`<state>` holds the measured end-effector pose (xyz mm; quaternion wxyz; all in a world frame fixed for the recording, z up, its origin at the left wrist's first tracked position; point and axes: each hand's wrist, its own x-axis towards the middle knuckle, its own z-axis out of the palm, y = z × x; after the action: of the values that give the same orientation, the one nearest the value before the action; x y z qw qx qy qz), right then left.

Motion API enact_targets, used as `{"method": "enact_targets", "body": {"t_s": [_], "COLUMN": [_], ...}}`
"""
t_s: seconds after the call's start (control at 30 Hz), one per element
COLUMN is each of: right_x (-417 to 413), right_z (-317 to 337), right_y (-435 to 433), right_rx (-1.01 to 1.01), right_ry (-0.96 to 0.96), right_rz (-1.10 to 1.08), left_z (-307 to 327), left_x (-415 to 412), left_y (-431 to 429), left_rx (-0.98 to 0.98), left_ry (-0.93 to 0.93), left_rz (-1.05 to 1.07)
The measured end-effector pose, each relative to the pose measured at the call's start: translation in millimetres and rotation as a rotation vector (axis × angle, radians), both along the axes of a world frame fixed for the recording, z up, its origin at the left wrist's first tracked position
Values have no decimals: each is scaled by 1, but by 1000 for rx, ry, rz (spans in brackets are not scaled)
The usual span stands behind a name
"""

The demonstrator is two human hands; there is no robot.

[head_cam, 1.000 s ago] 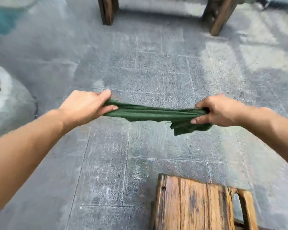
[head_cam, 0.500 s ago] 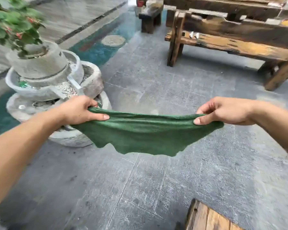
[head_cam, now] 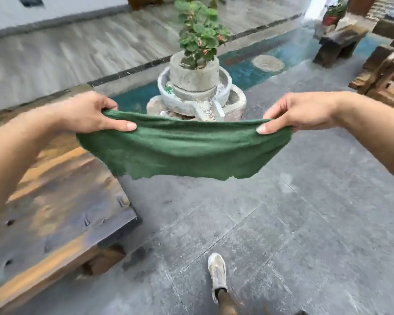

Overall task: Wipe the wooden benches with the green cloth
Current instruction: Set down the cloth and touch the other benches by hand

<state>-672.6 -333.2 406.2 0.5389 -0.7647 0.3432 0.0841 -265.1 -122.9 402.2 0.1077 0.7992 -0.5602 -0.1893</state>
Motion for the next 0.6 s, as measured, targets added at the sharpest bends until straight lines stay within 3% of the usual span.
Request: {"method": "enact_targets", "body": {"t_s": [0.17,0.4,0.6], "right_x": [141,310,413], "right_z": [6,-33,-88], "right_y": [-21,-16,13], "right_rx": [-42,-72,-259], "right_ry": [30,-64,-71], "right_rz": [275,420,494], "left_z": [2,-30,-78], "left_x": [67,140,182], "left_y": [80,158,207], "left_rx": [13,31,6], "left_ry": [76,74,-135], "left_rz": [307,611,765]}}
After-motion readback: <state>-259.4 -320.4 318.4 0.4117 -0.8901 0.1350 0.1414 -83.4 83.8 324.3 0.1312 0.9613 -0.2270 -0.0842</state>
